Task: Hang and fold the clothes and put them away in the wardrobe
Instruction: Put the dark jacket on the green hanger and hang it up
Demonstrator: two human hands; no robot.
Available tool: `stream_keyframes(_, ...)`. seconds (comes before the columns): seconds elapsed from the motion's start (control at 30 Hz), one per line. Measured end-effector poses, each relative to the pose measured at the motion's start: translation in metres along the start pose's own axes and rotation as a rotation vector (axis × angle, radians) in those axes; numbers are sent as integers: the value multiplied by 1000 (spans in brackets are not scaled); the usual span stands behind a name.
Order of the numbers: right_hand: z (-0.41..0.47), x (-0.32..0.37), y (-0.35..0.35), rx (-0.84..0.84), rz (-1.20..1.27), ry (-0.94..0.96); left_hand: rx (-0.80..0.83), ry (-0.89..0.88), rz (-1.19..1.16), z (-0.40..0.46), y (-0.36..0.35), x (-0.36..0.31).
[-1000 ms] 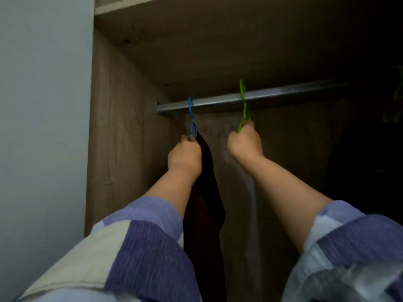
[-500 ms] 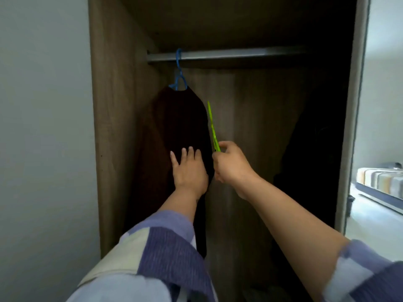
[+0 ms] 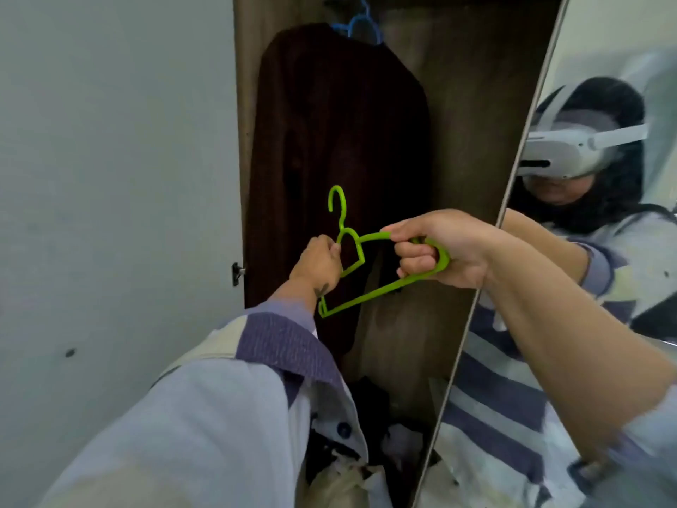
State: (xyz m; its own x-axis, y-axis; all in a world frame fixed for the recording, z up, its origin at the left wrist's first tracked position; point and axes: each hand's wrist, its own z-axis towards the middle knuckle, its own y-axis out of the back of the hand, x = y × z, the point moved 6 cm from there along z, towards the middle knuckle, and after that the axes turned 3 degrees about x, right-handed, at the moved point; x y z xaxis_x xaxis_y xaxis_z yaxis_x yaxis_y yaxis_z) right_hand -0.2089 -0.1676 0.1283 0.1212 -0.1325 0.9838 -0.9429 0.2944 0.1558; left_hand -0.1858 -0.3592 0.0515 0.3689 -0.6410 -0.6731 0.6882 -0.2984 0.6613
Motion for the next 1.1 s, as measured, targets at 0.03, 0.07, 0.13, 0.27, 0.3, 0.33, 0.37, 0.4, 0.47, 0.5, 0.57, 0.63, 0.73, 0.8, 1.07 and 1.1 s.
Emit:
stream_keyframes(0.03, -9, -5, -1, 53, 20, 2, -26, 27, -18, -16, 3, 4)
stream_keyframes(0.07, -18, -10, -3, 109, 45, 3, -58, 59, -32, -34, 5, 8)
stream_keyframes(0.13, -35, -20, -7, 221, 63, 4, -156, 125, 2, -73, 15, 17)
stream_keyframes(0.27, -57, -38, -23, 437, -96, -21, -327, 262, 159, -159, 47, 33)
stream_keyframes(0.3, -60, -43, -31, 497, -162, -37, -349, 296, 197, -181, 58, 37)
stream_keyframes(0.33, -62, -46, -39, 541, -249, -47, -375, 329, 255, -202, 70, 41)
stream_keyframes(0.37, -61, -49, -47, 553, -361, -45, -402, 358, 325, -222, 82, 44)
stream_keyframes(0.4, -60, -51, -56, 541, -483, -24, -423, 382, 400, -239, 92, 47)
stream_keyframes(0.47, -61, -53, -87, 516, -673, 55, -454, 417, 538, -276, 113, 45)
stream_keyframes(0.5, -58, -54, -103, 495, -711, 93, -459, 422, 590, -286, 118, 42)
stream_keyframes(0.57, -58, -54, -148, 490, -764, 202, -470, 436, 703, -312, 132, 33)
stream_keyframes(0.63, -60, -52, -194, 457, -881, 356, -476, 454, 793, -337, 145, 25)
stream_keyframes(0.73, -68, -51, -256, 319, -918, 546, -488, 526, 901, -382, 167, 27)
stream_keyframes(0.8, -78, -56, -297, 304, -873, 610, -483, 604, 945, -417, 180, 34)
stream_keyframes(1.07, -159, -80, -457, 525, -811, 796, -467, 895, 1083, -571, 244, 65)
stream_keyframes(1.1, -169, -81, -472, 526, -807, 814, -471, 914, 1093, -586, 253, 68)
